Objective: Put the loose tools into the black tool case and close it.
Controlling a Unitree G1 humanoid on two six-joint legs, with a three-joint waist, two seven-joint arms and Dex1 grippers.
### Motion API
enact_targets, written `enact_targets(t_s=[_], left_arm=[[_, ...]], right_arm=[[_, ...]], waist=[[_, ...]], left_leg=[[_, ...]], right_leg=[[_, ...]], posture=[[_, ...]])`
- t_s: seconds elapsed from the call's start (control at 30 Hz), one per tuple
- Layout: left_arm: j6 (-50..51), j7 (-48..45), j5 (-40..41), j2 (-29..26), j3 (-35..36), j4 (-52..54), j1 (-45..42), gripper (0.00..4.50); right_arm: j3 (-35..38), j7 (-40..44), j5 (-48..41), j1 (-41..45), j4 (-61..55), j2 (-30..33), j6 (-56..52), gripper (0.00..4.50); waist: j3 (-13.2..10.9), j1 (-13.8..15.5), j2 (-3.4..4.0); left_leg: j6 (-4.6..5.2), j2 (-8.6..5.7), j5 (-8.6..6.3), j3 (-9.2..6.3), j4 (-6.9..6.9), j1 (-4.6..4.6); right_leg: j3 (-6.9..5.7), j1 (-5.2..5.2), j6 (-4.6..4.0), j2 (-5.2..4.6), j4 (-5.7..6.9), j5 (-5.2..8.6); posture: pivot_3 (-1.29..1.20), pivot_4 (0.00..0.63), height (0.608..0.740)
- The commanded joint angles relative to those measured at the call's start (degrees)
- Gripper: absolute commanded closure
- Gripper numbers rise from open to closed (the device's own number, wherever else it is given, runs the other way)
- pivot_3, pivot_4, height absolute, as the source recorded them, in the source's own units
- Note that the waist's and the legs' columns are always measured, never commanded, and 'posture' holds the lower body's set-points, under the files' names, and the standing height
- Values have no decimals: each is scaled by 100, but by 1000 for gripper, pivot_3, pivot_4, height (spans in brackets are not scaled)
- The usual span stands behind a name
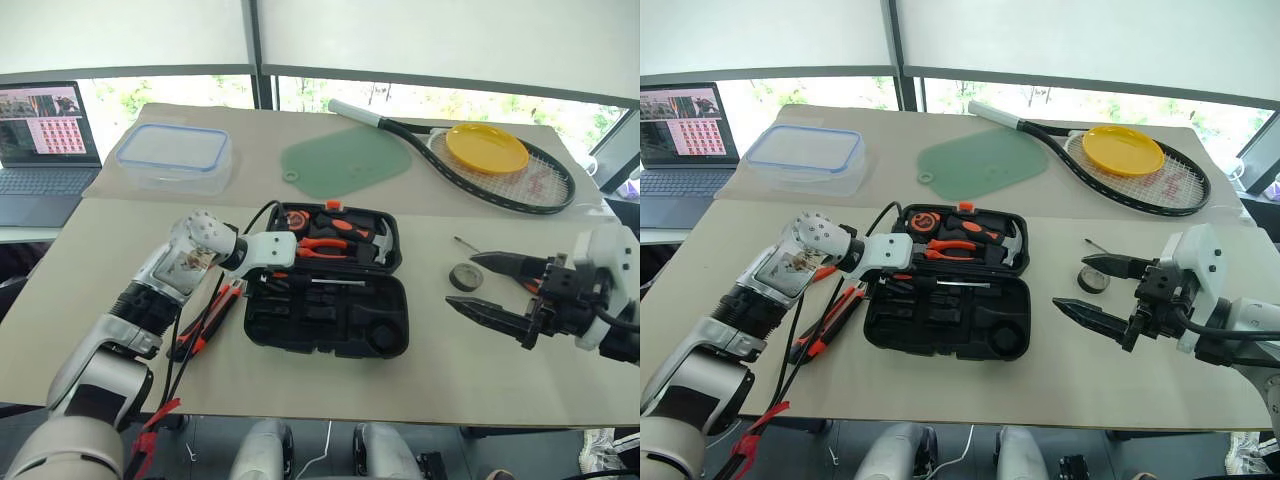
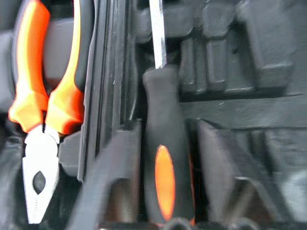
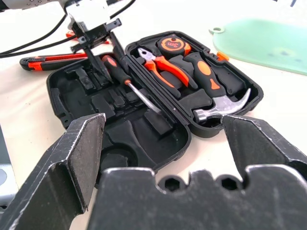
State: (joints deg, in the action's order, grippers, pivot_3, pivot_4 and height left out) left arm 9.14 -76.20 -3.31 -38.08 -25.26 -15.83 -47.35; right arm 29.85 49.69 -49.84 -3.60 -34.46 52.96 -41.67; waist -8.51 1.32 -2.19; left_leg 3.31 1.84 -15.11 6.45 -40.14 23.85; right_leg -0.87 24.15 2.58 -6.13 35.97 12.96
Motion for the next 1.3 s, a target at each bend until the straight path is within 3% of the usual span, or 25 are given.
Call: enact_targets(t_s=[0.03,0.13,0.23,0.4,0.43,1.07,1.2,1.27,1.3], left_arm=[[272,-77,141,-76,322,374,-226,1705],[324,-173,209,-67,400,488,-307,1705],[316,-200,254,29,407,451,-368,2505],[39,-218,33,177,208,186,-318,4402],[-32,-213,-5,213,166,99,-304,4485],[-1269,127,-893,742,-311,-1086,-387,4485],[-710,32,-281,757,260,-781,-415,4485],[-189,-6,265,764,723,-495,-425,4485],[418,-164,862,660,1144,-108,-379,4239]], right_arm=[[135,-57,-139,79,-130,55,0,0],[51,-76,-119,105,-108,38,21,0],[-24,-56,-15,103,-78,60,60,0],[-94,12,241,65,49,89,145,0],[-85,25,257,58,59,82,144,0],[85,-152,405,-345,-48,-80,136,0],[252,-373,794,-524,171,-83,189,0],[457,-435,889,-623,362,-99,147,0],[643,-353,1087,-796,659,-30,203,0]], waist=[[0,-1,0],[0,-6,0],[0,-8,0],[0,-9,0],[0,-10,0],[12,123,13],[12,124,13],[12,100,13],[11,88,14]], left_leg=[[0,0,0,0,-2,1],[2,0,-1,0,-2,3],[2,-1,-1,0,-2,3],[2,-2,-1,1,-4,3],[2,-2,-1,1,-4,3],[15,-3,-7,-4,-30,-4],[22,-5,-5,-7,-38,-1],[22,-4,-5,-7,-43,7],[23,-1,-6,-10,-53,31]], right_leg=[[0,0,0,0,1,0],[0,3,0,0,1,0],[0,2,1,0,0,0],[-1,2,1,1,0,0],[0,2,1,1,0,0],[0,-22,12,-4,0,-9],[2,-24,15,-7,0,-12],[2,-16,16,-6,4,-12],[-1,5,16,-4,9,-13]], posture=[[0,150,738],[0,150,738],[0,150,738],[0,150,738],[0,150,738],[0,150,738],[0,150,738],[0,150,738],[0,150,738]])
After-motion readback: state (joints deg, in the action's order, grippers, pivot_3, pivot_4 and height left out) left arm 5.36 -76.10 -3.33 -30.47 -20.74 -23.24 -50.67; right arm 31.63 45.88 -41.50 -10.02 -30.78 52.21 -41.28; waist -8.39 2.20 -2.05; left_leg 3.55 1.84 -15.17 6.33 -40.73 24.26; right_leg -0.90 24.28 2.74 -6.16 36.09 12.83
